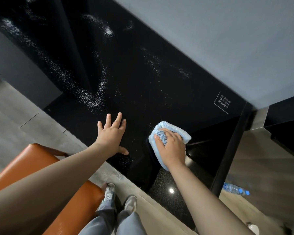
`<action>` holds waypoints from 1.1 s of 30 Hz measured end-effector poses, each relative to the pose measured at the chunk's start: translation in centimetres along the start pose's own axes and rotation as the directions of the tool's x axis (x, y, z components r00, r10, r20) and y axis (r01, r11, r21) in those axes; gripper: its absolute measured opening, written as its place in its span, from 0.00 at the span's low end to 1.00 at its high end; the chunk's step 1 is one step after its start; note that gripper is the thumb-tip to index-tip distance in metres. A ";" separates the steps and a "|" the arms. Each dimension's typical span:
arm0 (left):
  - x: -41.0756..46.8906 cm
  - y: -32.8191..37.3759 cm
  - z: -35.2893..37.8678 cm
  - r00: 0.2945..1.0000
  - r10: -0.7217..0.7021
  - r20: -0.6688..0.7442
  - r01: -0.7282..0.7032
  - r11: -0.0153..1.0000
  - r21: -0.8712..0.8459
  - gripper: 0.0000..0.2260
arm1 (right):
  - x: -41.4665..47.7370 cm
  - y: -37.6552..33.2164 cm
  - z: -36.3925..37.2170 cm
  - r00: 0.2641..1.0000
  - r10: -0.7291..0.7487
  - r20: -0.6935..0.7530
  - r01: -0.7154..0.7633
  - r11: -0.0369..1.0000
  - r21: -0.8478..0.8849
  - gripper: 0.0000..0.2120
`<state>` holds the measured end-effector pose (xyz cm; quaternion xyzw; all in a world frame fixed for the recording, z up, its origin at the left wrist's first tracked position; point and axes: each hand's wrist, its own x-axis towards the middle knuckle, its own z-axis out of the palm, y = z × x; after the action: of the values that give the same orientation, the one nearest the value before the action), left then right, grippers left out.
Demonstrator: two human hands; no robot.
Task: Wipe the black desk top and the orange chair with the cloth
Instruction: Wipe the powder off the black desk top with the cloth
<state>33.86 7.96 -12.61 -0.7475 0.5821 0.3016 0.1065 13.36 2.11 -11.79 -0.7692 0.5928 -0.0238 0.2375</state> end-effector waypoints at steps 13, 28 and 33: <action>0.1 0.3 0.1 0.999 -0.047 -0.019 0.047 0.999 0.013 0.56 | -1.1 0.4 1.0 0.994 -0.108 -0.010 0.107 0.993 -0.058 0.27; 0.1 0.4 -0.1 0.998 -0.056 -0.024 0.056 0.998 -0.023 0.57 | -4.9 0.0 2.5 0.987 -0.161 -0.022 0.160 0.986 -0.056 0.22; -0.6 -0.1 0.0 0.998 -0.005 -0.057 0.003 0.999 -0.042 0.53 | -6.7 -0.7 3.4 0.988 -0.146 -0.038 0.144 0.987 -0.068 0.21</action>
<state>33.86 8.53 -12.30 -0.7591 0.5769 0.2920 0.0748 13.08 9.55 -12.91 -0.8169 0.5407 -0.0383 0.1972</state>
